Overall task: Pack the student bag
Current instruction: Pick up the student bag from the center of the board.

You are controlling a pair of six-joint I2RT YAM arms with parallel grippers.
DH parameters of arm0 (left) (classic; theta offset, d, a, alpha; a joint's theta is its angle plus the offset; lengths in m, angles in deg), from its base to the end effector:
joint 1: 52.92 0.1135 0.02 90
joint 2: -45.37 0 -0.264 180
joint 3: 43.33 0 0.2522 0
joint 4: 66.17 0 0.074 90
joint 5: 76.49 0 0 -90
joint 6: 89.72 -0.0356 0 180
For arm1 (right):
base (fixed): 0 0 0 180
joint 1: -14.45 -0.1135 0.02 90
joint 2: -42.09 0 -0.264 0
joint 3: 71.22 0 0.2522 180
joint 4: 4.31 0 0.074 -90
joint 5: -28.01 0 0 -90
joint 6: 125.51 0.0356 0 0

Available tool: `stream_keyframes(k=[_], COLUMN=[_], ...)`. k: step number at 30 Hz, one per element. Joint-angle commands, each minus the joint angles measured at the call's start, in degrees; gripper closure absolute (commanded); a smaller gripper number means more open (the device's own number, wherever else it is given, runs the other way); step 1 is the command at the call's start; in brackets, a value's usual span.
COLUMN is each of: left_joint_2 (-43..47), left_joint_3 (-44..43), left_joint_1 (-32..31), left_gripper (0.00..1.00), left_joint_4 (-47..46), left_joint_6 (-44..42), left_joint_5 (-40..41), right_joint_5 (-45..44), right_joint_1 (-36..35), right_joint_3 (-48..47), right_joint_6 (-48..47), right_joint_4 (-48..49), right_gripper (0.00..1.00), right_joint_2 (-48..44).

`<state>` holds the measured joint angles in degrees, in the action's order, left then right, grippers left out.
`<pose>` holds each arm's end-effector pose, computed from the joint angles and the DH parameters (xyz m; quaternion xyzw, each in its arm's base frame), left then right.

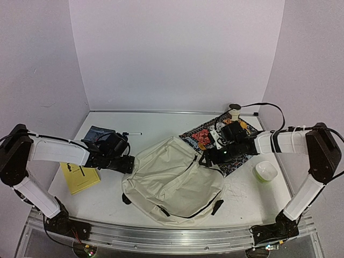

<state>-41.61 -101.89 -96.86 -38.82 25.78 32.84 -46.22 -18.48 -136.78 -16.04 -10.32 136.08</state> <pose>0.2159 -0.1917 0.1681 0.1022 0.9379 -0.0334 0.3298 0.2880 0.1981 0.1956 -0.1662 0.8628 0.3127 0.3607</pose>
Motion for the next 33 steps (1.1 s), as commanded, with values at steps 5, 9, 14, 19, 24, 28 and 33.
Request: stream_keyframes(k=[5,9,14,19,24,28,33], left_joint_2=[-1.68,0.53,4.79,4.77,-0.4,-6.02,-11.19], left_joint_3=[-6.03,-8.3,-10.71,-15.05,-19.23,-22.37,-23.93], left_joint_1=[1.3,1.18,0.5,-3.21,-8.21,-11.53,-14.97], left_gripper=[0.17,0.16,0.14,0.13,0.13,0.14,0.14], left_joint_4=[0.99,1.39,1.34,1.23,0.53,-0.42,-2.97], left_joint_6=[-1.83,-1.91,-1.99,-2.89,-4.78,-5.88,-6.33], left_joint_5=[6.22,2.94,-2.82,-6.59,-8.21,-9.87,-12.36], right_joint_5=[1.22,3.08,5.26,-1.46,-2.97,-2.64,-0.98], right_joint_1=[-5.01,-6.83,-7.51,-5.86,-1.29,1.89,2.96], right_joint_3=[3.98,5.99,5.54,1.33,-2.32,-4.74,-6.94], right_joint_6=[4.17,5.78,5.02,0.0,-3.55,-5.28,-6.49], right_joint_4=[-0.08,1.27,1.0,-2.18,-3.33,-3.25,-3.25], right_gripper=[0.23,0.25,0.26,0.22,0.24,0.27,0.3], right_joint_2=[0.31,-0.66,-3.24,-5.94,-3.1,1.11,5.57])
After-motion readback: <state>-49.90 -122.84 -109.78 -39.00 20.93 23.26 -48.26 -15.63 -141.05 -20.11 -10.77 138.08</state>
